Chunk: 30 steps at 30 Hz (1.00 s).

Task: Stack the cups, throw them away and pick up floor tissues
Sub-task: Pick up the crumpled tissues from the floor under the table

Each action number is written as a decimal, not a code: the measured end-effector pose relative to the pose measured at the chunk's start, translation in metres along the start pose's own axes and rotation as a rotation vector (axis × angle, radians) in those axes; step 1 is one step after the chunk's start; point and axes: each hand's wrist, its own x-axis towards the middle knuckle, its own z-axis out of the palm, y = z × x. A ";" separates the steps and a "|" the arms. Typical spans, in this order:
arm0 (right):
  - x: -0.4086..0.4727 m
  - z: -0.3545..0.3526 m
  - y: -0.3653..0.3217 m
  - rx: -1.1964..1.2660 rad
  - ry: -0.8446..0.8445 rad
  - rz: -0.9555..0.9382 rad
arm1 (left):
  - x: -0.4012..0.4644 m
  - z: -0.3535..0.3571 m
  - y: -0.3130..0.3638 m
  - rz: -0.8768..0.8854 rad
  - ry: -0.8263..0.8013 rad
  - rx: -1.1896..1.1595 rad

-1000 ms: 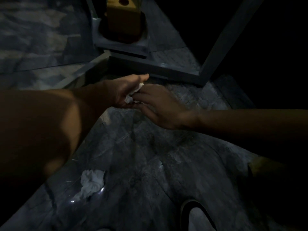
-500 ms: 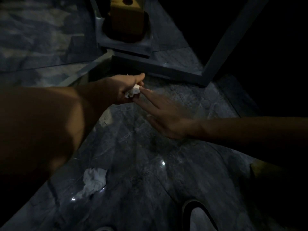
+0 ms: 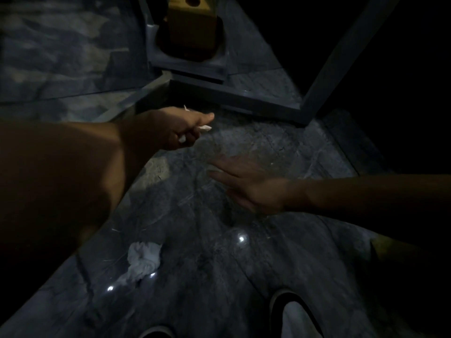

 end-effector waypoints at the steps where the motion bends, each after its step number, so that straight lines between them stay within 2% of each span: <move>1: 0.001 0.000 -0.001 -0.018 -0.014 -0.019 | -0.001 -0.001 -0.001 0.012 0.003 0.017; 8: 0.008 0.003 -0.012 -0.049 -0.132 -0.119 | -0.013 -0.024 -0.005 0.060 0.043 0.005; 11: 0.014 0.004 -0.019 -0.024 -0.132 -0.167 | -0.024 -0.035 -0.007 0.063 0.079 0.016; 16: 0.033 0.008 -0.034 -0.026 -0.103 -0.283 | -0.044 -0.056 -0.016 0.053 0.048 0.017; 22: 0.067 0.024 -0.065 -0.038 -0.264 -0.405 | -0.065 -0.082 -0.029 0.003 0.098 -0.063; 30: 0.094 0.051 -0.113 -0.134 -0.387 -0.655 | -0.085 -0.108 -0.051 -0.051 0.123 -0.074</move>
